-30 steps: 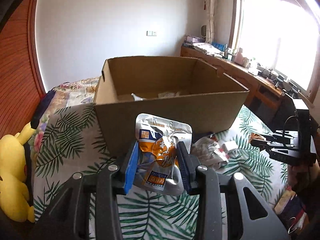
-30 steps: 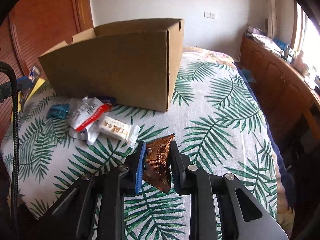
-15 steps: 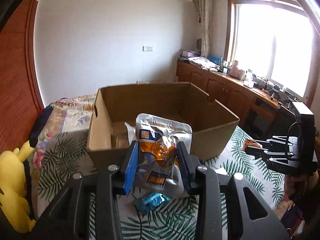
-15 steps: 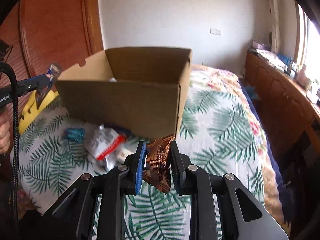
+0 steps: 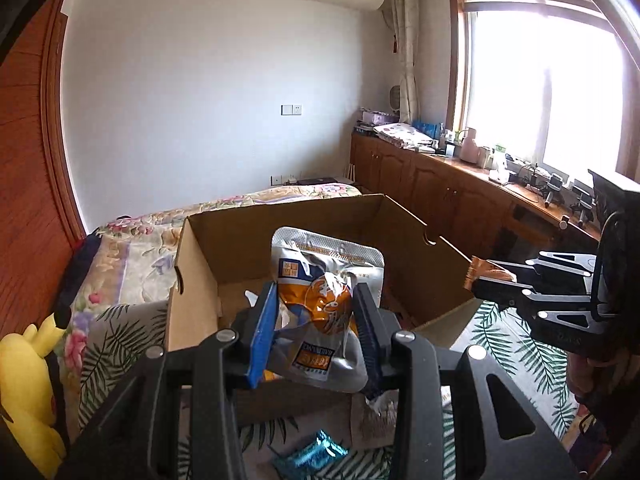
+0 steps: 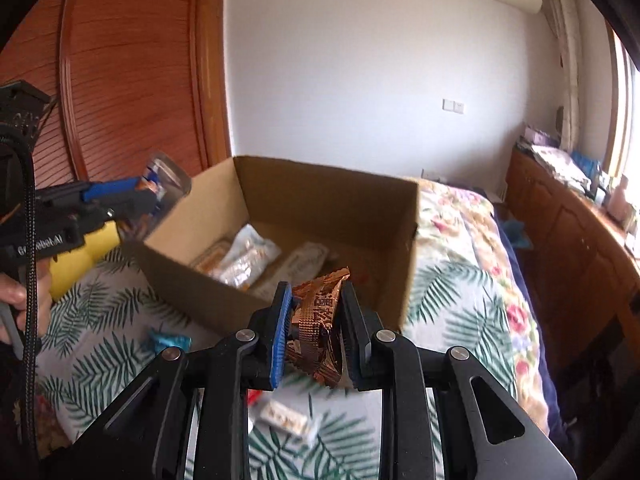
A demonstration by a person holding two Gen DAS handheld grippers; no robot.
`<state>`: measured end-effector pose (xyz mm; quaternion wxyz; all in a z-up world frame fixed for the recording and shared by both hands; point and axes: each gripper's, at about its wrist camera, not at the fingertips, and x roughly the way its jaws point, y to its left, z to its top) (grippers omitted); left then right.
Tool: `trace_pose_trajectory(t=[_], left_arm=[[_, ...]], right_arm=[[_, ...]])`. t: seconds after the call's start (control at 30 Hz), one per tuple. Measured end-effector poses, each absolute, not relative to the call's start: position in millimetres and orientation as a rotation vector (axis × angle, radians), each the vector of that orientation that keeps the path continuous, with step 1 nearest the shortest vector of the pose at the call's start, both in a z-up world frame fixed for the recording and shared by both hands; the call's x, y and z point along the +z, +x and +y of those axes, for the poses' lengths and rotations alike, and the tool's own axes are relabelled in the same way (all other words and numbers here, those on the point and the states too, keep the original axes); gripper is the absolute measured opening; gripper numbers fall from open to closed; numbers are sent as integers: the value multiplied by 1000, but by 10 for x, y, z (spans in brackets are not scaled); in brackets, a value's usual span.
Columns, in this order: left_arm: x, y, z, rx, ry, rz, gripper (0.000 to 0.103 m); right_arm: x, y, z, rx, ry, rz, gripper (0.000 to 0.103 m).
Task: Organize snacks
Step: 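Carry both held snacks up and over the cardboard box, then open both tools to drop the snacks into the box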
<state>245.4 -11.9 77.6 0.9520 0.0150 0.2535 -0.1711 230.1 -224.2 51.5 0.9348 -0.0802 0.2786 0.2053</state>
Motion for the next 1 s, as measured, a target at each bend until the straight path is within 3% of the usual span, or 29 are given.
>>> trace_pose_trajectory(t=[1.0], left_arm=[[312,3135,-149,-294,21,616,37]], right_arm=[[315,3012,-1847,457,-178,598,22]])
